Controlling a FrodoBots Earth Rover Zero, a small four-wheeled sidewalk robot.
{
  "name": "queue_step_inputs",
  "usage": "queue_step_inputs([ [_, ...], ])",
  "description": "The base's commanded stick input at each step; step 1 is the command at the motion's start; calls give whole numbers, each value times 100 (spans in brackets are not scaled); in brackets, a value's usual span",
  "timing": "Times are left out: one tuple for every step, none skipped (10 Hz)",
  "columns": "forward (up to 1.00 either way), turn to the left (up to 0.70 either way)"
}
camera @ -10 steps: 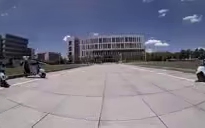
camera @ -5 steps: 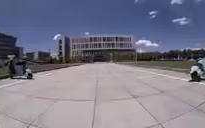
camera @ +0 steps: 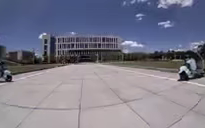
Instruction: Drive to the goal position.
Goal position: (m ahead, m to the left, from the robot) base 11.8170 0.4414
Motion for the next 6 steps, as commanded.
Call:
queue_step_inputs([
  [50,0],
  [50,0],
  [50,0],
  [50,0],
  [50,0],
  [50,0],
])
